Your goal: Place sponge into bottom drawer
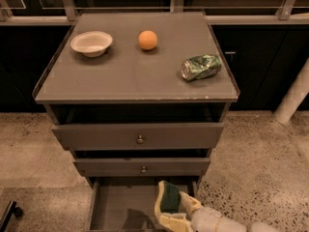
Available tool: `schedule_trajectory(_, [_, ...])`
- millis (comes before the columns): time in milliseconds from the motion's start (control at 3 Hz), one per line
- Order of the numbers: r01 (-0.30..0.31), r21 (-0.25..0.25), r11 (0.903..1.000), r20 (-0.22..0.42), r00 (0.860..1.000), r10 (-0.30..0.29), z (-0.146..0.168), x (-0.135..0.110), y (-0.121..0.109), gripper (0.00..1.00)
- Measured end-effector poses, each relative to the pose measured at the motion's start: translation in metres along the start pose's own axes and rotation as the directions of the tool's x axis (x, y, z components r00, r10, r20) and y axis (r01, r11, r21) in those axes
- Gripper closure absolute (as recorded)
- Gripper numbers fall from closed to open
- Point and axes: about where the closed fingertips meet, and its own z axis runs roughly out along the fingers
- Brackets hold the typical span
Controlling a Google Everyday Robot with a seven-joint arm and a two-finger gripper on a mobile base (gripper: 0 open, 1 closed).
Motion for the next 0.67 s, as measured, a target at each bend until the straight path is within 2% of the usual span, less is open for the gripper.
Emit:
schedule_trajectory(333, [0.000,0.000,1.0000,0.000,1.000,0.000,0.000,0.000,0.000,1.00])
schedule_trajectory(667, [-0.063,-0.012,0.9980,0.003,0.998,0.063,0.015,0.020,-0.021,1.00])
